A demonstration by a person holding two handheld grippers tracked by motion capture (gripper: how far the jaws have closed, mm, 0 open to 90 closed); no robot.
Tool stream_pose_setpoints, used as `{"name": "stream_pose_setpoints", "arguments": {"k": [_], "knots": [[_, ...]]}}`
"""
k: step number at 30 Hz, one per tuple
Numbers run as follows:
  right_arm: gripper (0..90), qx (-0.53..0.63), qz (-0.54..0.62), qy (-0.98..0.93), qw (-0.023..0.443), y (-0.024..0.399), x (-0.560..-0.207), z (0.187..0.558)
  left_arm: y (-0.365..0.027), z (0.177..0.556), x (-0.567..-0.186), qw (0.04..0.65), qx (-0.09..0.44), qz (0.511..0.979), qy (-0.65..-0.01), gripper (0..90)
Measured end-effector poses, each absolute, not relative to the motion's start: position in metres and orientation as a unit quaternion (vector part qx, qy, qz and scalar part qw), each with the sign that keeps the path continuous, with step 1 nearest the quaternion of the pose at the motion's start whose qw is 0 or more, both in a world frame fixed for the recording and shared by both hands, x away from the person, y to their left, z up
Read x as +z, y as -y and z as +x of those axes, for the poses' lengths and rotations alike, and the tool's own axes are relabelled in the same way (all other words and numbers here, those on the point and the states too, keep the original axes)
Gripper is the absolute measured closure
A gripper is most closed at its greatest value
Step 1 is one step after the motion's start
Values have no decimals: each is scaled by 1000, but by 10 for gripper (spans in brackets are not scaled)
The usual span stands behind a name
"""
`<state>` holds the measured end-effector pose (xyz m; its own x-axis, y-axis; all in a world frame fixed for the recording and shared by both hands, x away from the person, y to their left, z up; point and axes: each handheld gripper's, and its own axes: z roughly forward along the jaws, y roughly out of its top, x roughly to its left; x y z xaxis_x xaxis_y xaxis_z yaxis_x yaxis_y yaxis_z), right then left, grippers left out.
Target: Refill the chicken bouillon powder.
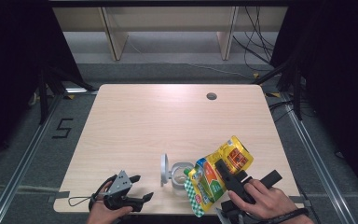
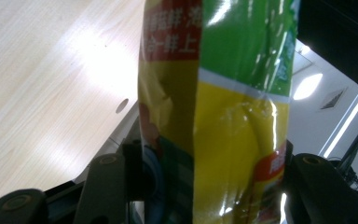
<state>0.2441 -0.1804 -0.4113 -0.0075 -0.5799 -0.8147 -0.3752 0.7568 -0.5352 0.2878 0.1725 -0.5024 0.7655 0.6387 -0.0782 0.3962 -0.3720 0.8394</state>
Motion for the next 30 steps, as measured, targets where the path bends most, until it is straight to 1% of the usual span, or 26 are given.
{"name": "stream_pose_setpoints", "arguments": {"k": [1,3,5,7,9,10,12,13,14,15,16,21,23,27,30], "knots": [[514,-83,-338,-701,622,181,-411,243,-172,286,-503,463,126,814,-327,216],[514,-88,-342,-706,614,180,-410,243,-173,288,-502,461,133,818,-316,216],[514,-83,-340,-708,614,180,-410,242,-172,287,-503,467,136,812,-323,216],[515,-79,-339,-709,613,181,-408,240,-173,288,-502,457,135,821,-314,216],[515,-74,-334,-711,614,180,-407,241,-173,288,-503,459,133,819,-316,216],[515,-78,-335,-715,609,180,-407,240,-173,289,-502,455,135,822,-313,216],[515,-85,-342,-717,602,180,-406,240,-171,287,-503,463,126,814,-327,216],[515,-84,-340,-720,599,181,-404,241,-171,287,-503,464,128,814,-326,216],[515,-81,-338,-722,598,181,-403,241,-173,288,-502,453,136,823,-314,216],[515,-85,-339,-719,601,181,-402,241,-172,288,-503,462,131,817,-320,216],[516,-82,-334,-719,605,181,-402,242,-173,288,-502,453,136,823,-314,216],[516,-91,-340,-727,590,180,-400,242,-172,288,-503,459,133,819,-318,216],[517,-94,-339,-722,596,180,-400,242,-173,288,-503,459,134,819,-316,216],[520,-90,-343,-728,587,181,-400,243,-173,288,-502,453,136,822,-316,216],[521,-101,-345,-721,593,181,-398,243,-172,288,-503,458,131,818,-322,216]]}}
